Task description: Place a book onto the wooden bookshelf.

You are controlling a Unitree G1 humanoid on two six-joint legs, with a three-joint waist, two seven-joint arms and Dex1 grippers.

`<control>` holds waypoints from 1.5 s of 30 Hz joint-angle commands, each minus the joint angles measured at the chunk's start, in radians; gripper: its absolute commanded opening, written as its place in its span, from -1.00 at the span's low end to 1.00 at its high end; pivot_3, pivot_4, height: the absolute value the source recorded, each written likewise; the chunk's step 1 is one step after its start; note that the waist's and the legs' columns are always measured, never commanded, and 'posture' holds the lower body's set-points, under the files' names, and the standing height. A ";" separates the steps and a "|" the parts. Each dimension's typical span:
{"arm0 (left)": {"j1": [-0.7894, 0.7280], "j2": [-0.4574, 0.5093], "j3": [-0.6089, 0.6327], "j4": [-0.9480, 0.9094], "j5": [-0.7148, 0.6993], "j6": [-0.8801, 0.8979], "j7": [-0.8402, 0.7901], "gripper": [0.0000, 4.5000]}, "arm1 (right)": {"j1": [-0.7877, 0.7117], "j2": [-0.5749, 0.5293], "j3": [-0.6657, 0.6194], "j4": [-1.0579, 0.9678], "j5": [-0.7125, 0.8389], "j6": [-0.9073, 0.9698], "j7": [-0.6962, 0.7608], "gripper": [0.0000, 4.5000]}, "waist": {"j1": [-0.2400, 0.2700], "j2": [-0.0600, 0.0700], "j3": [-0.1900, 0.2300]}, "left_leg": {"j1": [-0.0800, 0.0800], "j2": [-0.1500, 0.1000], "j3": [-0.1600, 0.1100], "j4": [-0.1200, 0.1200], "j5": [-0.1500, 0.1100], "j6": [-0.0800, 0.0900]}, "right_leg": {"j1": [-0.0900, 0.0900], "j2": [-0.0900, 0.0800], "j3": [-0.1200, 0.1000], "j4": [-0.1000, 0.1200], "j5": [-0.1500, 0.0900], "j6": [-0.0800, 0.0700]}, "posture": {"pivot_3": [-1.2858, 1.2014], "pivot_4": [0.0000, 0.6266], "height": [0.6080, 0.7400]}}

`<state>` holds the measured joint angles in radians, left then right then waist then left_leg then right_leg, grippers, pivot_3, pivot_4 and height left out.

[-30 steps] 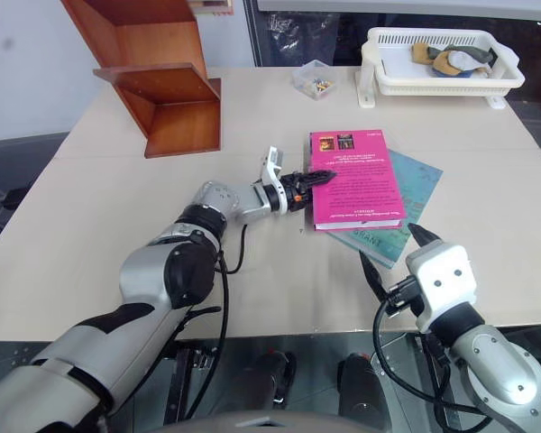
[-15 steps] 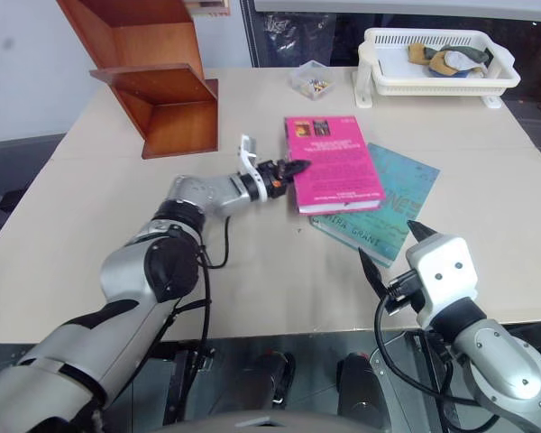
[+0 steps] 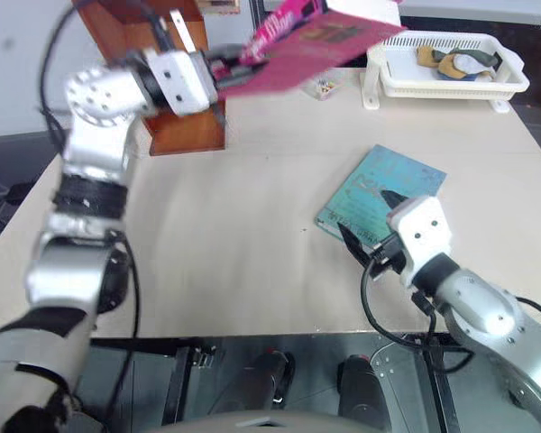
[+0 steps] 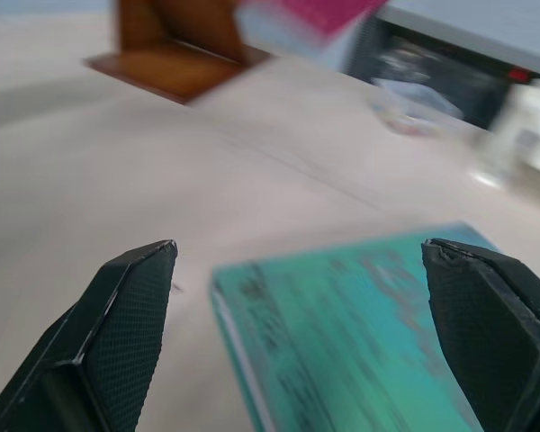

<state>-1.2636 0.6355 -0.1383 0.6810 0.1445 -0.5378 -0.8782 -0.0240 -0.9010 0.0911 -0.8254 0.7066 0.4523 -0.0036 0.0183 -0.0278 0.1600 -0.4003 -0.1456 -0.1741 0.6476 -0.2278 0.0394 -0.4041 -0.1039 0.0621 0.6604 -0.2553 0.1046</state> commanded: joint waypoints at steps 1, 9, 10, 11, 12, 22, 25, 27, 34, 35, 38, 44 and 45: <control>-0.165 0.104 -0.131 0.238 0.276 -0.115 0.155 -0.99 | -0.072 0.049 -0.008 0.025 -0.051 0.009 0.075 1.00 | -0.005 0.000 0.000 | 0.000 0.000 0.000 0.000 0.000 0.001 | 0.000 0.000 0.000 0.000 0.000 0.001 | 0.03 -0.52 1.00; -0.373 0.159 -0.324 0.534 0.563 0.095 0.367 -0.99 | -0.289 0.185 -0.025 0.074 -0.117 0.047 0.127 1.00 | -0.035 -0.004 0.002 | -0.016 -0.001 -0.001 0.006 0.000 0.001 | -0.014 0.002 -0.002 0.003 0.000 0.001 | 0.03 -0.52 1.00; -0.377 0.153 -0.332 0.556 0.574 0.103 0.392 -0.99 | -0.307 0.196 -0.022 0.079 -0.129 0.050 0.135 1.00 | -0.035 -0.004 0.003 | -0.016 -0.001 -0.001 0.006 0.000 0.001 | -0.014 0.001 -0.003 0.003 0.000 0.001 | 0.03 -0.52 1.00; -0.377 0.146 -0.342 0.576 0.585 0.115 0.410 -0.99 | -0.327 0.208 -0.017 0.085 -0.142 0.054 0.140 1.00 | -0.036 -0.004 0.003 | -0.016 -0.001 -0.001 0.006 0.000 0.001 | -0.014 0.001 -0.003 0.003 0.000 0.001 | 0.03 -0.52 1.00; -0.375 0.139 -0.353 0.595 0.595 0.127 0.415 -0.99 | -0.346 0.220 -0.016 0.090 -0.152 0.061 0.146 1.00 | -0.036 -0.004 0.003 | -0.016 -0.001 -0.001 0.006 0.000 0.001 | -0.014 0.000 -0.004 0.003 0.000 0.001 | 0.03 -0.52 1.00; -0.374 0.130 -0.319 0.665 0.557 0.230 0.369 -0.99 | -0.446 0.246 -0.058 0.065 -0.136 0.172 0.221 1.00 | -0.044 -0.005 0.003 | -0.016 -0.002 -0.002 0.006 -0.001 0.002 | -0.015 -0.001 -0.006 0.004 0.000 0.001 | 0.03 -0.52 1.00; -0.375 0.138 -0.319 0.680 0.558 0.259 0.376 -0.99 | -0.460 0.234 -0.069 0.062 -0.123 0.199 0.262 1.00 | -0.056 -0.005 0.003 | -0.016 -0.002 -0.002 0.006 -0.001 0.001 | -0.015 -0.001 -0.006 0.004 0.000 0.001 | 0.03 -0.52 1.00; -0.373 0.142 -0.317 0.687 0.557 0.274 0.376 -0.99 | -0.464 0.232 -0.076 0.063 -0.122 0.211 0.283 1.00 | -0.062 -0.005 0.003 | -0.016 -0.002 -0.001 0.006 -0.001 0.002 | -0.015 -0.001 -0.006 0.004 0.000 0.001 | 0.03 -0.52 1.00; -0.383 0.171 -0.322 0.699 0.572 0.299 0.400 -0.06 | -0.464 0.243 -0.093 0.062 -0.131 0.229 0.312 1.00 | -0.063 -0.005 0.003 | -0.016 -0.001 0.001 0.006 -0.001 0.002 | -0.018 -0.001 -0.006 0.007 0.000 0.001 | 0.03 -0.52 1.00; -0.385 0.177 -0.322 0.699 0.574 0.296 0.406 0.11 | -0.460 0.244 -0.098 0.059 -0.130 0.232 0.313 1.00 | -0.063 -0.005 0.003 | -0.016 -0.001 0.001 0.006 -0.001 0.002 | -0.018 -0.001 -0.006 0.007 0.000 0.001 | 0.03 -0.52 1.00; -0.387 0.200 -0.321 0.697 0.576 0.277 0.428 0.33 | -0.452 0.250 -0.106 0.054 -0.129 0.241 0.312 1.00 | -0.060 -0.005 0.004 | -0.016 -0.001 0.002 0.006 -0.001 0.002 | -0.020 -0.002 -0.007 0.010 0.000 0.001 | 0.03 -0.52 1.00; -0.373 0.242 -0.275 0.689 0.529 0.220 0.457 0.33 | -0.441 0.259 -0.104 0.062 -0.143 0.235 0.323 1.00 | -0.059 -0.005 0.004 | -0.016 -0.001 0.003 0.007 -0.001 0.001 | -0.021 -0.003 -0.007 0.012 0.000 0.001 | 0.03 -0.52 1.00; -0.364 0.253 -0.243 0.683 0.496 0.183 0.454 0.33 | -0.434 0.256 -0.103 0.062 -0.150 0.235 0.327 1.00 | -0.060 -0.005 0.004 | -0.016 -0.001 0.003 0.007 -0.001 0.001 | -0.021 -0.003 -0.007 0.013 0.000 0.001 | 0.03 -0.52 1.00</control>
<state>-1.6104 0.8528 -0.4289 1.3875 0.6878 -0.3029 -0.4400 -0.4615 -0.6424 0.0212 -0.7311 0.5650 0.6974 0.3166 -0.0413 -0.0331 0.1638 -0.4167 -0.1470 -0.1711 0.6549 -0.2283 0.0409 -0.4249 -0.1067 0.0548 0.6731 -0.2553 0.1055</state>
